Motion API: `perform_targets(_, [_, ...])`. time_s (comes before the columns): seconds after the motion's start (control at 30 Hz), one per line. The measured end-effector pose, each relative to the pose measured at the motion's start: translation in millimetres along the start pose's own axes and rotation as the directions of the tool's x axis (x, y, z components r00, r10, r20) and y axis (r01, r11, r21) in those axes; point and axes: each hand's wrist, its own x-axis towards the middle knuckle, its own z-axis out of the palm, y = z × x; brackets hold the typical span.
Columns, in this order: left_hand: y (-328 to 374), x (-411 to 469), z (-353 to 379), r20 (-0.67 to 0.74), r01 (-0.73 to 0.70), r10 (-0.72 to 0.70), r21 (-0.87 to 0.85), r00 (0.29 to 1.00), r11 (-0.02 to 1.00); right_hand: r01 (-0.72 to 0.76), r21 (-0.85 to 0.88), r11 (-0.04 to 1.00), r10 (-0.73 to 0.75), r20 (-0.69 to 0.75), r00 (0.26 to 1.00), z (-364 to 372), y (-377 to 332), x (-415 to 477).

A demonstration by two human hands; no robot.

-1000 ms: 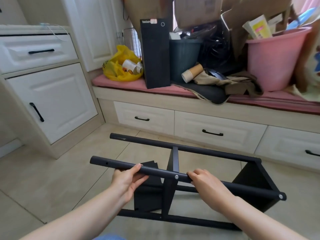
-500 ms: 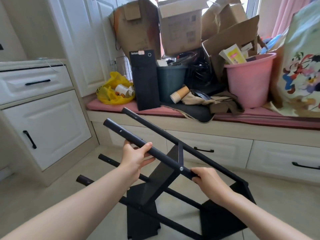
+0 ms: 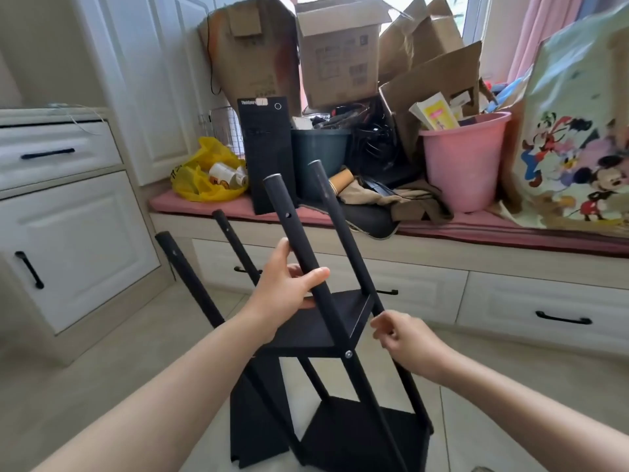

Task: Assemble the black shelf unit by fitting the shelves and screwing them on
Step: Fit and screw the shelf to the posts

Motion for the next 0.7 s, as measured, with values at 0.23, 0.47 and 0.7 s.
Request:
perform_targets(0.23, [-2,-29,5,0.143,-0.014,0.012,0.011,0.99,1.0,-0.062,0.123,0.991,0.081,-0.164,0.983,-27,8,-2])
perform_targets(0.47, [0,-45,1,0.233,-0.013,0.006,0.027,0.972,1.0,-0.056,0.324,0.945,0.101,-0.124,0.987,-29,9,-4])
perform_targets(0.7, [0,-45,7,0.259,-0.018,0.01,0.031,0.966,0.999,-0.028,0.362,0.932,0.053,-0.06,0.997,-27,10,-1])
